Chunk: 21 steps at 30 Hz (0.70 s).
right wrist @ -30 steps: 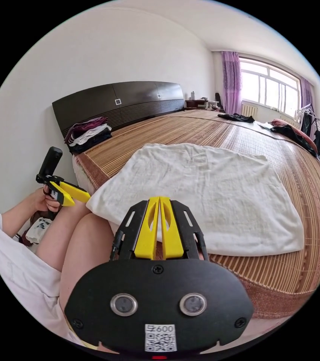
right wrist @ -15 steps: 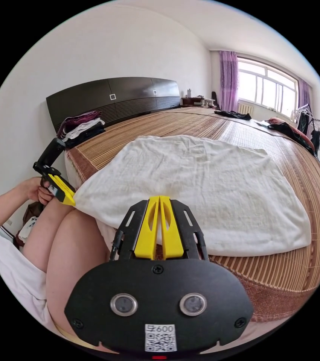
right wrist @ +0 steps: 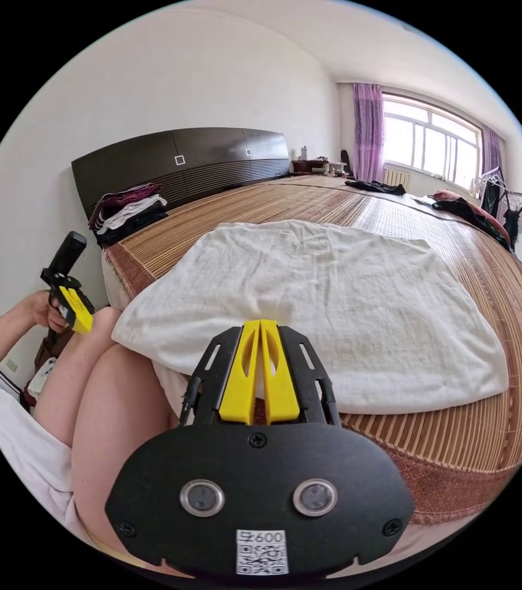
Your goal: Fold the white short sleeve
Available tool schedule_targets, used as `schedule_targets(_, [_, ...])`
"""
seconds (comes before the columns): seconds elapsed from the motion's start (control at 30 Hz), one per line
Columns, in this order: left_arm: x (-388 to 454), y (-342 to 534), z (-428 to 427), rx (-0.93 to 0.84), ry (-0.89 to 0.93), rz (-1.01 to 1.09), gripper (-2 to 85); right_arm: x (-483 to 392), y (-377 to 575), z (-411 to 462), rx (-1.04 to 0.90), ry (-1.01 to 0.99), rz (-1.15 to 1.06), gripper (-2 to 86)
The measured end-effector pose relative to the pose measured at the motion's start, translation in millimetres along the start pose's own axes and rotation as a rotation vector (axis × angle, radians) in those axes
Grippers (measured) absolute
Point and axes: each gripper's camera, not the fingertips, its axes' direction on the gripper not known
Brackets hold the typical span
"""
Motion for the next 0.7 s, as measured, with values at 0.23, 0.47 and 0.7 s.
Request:
schedule_targets(0.23, [98.3,109.5,83.7,0.111,-0.879,0.573,3.5,27.3,10.9,2.4,0.027,0.056,-0.031,-0.8])
schedule_targets(0.47, [42.4,259.5,344.1,-0.459,-1.591,1.275,6.1,76.9,25.7,4.1,0.05,-0.009,0.033,-0.8])
schedule_targets(0.7, [-67.1,341.8,401.8,-0.603,-1.689,1.242,7.2,102.8,44.8,10.3,0.064,-0.008,0.034,-0.8])
